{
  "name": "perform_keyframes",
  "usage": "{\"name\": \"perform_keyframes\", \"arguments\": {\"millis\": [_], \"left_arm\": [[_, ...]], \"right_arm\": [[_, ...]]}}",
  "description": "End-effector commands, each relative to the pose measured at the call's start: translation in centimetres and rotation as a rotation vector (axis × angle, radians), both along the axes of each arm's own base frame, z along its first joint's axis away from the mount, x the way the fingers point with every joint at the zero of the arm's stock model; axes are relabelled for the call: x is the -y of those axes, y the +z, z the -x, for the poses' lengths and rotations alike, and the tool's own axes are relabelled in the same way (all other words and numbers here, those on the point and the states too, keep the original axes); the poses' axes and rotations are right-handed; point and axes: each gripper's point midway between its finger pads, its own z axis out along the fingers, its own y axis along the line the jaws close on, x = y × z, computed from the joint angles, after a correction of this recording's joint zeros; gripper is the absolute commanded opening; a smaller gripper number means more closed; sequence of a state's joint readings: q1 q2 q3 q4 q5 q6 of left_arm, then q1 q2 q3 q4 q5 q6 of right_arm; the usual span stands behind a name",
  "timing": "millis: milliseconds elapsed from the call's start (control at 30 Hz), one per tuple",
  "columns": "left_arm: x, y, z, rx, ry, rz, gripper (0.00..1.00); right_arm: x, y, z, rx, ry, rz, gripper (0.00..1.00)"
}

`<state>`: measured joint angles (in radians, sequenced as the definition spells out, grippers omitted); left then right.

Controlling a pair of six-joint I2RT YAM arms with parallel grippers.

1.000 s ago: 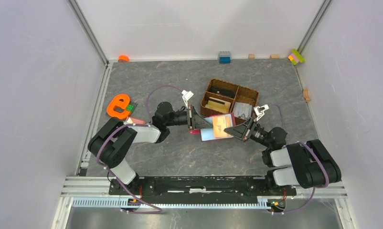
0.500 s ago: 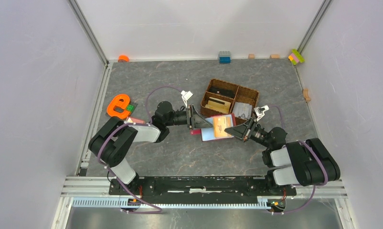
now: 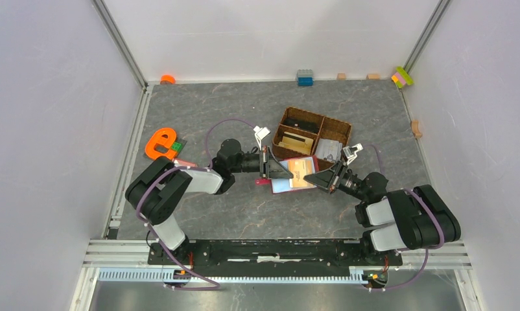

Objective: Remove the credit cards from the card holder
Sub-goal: Remove the credit card from the card holder.

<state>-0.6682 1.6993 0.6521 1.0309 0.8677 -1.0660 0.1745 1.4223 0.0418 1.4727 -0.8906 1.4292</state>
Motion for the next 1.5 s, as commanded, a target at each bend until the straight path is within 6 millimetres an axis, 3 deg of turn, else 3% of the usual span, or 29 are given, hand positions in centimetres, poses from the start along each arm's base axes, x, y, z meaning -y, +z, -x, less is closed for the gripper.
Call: {"name": "perform_keyframes", "arguments": {"millis": [0, 133, 233, 300, 400, 833, 867, 1000, 1100, 1333, 1467], "left_arm": [[0.3, 1.7, 0.0, 0.036, -0.025, 0.044, 0.02], [-0.6, 1.0, -1.3, 0.006, 0.035, 0.025, 0.02], [-1.2, 0.7, -2.0, -0.016, 0.066, 0.029, 0.02], [-1.4, 0.7, -2.2, -0.024, 0.073, 0.032, 0.02], [-1.8, 0.8, -2.4, -0.025, 0.086, 0.034, 0.02], [-2.1, 0.9, -2.7, -0.021, 0.095, 0.027, 0.02], [-1.9, 0.9, -2.4, -0.024, 0.082, 0.029, 0.02], [-1.0, 1.4, -1.4, -0.008, 0.032, 0.042, 0.02], [-0.5, 1.7, -0.8, 0.004, 0.005, 0.049, 0.02], [0.0, 1.7, -0.4, -0.003, -0.023, 0.051, 0.02], [0.1, 1.6, -0.3, -0.009, -0.028, 0.052, 0.02]], "right_arm": [[0.1, 6.8, 1.7, 0.444, 0.008, -0.086, 0.11], [0.3, 6.9, 1.7, 0.446, 0.002, -0.087, 0.21], [0.4, 6.9, 1.6, 0.445, -0.006, -0.087, 0.22], [0.7, 6.8, 1.5, 0.444, -0.018, -0.085, 0.16], [1.1, 6.7, 1.3, 0.442, -0.040, -0.078, 0.00], [2.2, 6.4, 0.7, 0.447, -0.104, -0.050, 0.00], [2.2, 6.5, 0.8, 0.453, -0.102, -0.049, 0.02], [1.8, 6.7, 1.0, 0.470, -0.079, -0.050, 0.30], [1.1, 6.4, 1.0, 0.470, -0.050, -0.037, 0.37], [0.3, 6.0, 1.0, 0.466, -0.023, -0.017, 0.44], [0.1, 5.7, 0.9, 0.461, -0.016, -0.007, 0.31]]}}
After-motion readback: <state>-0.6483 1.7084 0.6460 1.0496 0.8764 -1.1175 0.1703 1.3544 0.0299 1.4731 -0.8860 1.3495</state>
